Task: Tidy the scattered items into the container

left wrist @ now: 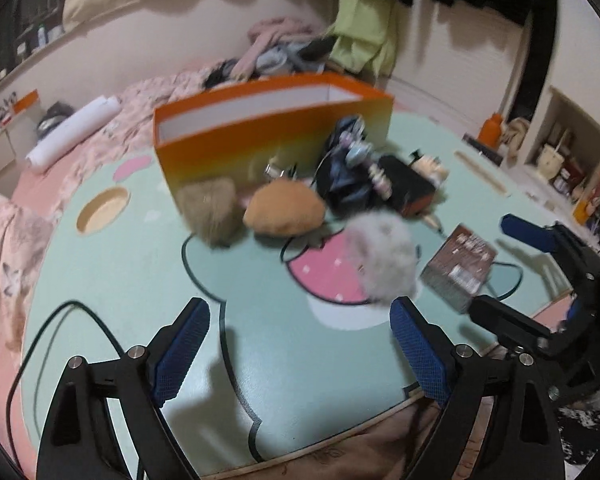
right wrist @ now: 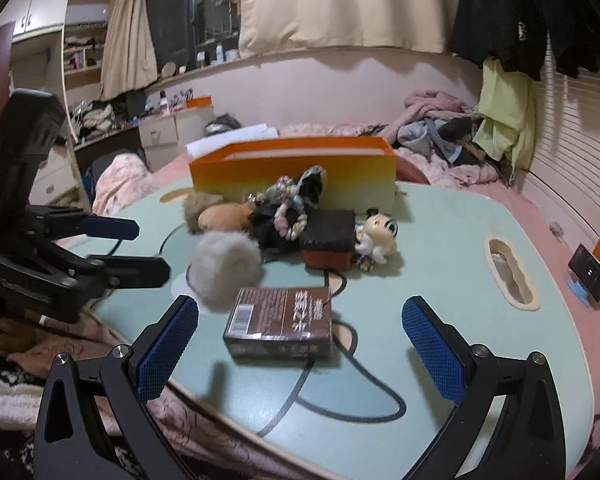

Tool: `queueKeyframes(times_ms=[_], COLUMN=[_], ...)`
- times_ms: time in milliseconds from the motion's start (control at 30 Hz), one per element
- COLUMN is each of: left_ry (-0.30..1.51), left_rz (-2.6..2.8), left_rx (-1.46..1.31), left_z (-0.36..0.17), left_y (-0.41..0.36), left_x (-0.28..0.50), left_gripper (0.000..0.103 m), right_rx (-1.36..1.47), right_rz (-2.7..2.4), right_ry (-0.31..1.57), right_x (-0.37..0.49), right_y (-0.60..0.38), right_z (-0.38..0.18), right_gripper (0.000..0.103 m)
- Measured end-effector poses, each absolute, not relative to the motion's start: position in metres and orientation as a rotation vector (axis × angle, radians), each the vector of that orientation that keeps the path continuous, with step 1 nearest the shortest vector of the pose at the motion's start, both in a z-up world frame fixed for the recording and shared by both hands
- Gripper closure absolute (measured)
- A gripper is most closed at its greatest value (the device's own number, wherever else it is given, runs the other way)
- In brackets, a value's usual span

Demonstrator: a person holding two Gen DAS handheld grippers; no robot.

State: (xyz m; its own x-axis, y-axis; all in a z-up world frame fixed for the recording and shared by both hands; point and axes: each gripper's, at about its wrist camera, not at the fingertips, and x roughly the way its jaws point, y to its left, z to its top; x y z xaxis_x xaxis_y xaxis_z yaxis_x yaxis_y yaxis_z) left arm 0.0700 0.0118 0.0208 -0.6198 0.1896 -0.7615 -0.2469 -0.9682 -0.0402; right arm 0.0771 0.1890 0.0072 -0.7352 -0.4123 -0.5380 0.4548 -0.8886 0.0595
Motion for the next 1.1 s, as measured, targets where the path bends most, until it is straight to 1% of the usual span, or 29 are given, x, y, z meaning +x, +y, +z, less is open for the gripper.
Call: queueKeyframes(times_ms=[67, 133, 200, 1033, 1100], left_ry=[0.094, 0.116, 0.104, 0.103, 0.104], left_rz=[2.617, 2.609, 2.605, 2.609, 2.609], left_rx=[-1.275, -1.327, -1.322, -1.313, -1.313], left_z=[0.014, 0.005, 0.005, 0.004, 0.004], left_y=[0.012, 0.011, 0.007, 0.006, 0.006], left_x=[0.066, 0.062, 0.062, 0.063, 0.064], left_gripper=[0.011, 0.000, 0.000, 0.000, 0.000], right_rx=[0.796, 0.868, 0.875, 0.903, 0.903], right_rz=[-2.559, -2.556, -2.583, -2.600, -2.600], right_ry=[0.116, 0.157, 0.222, 0.205, 0.209], right_x=[0.076, 0.070, 0.071, 0.060, 0.057], right_y=[0.188, 0.184, 0.177, 0.176, 0.174], right_z=[0.004, -0.003, -0.006, -0.004, -0.004], right_gripper=[0.001, 0.001, 0.001, 0.001, 0.002])
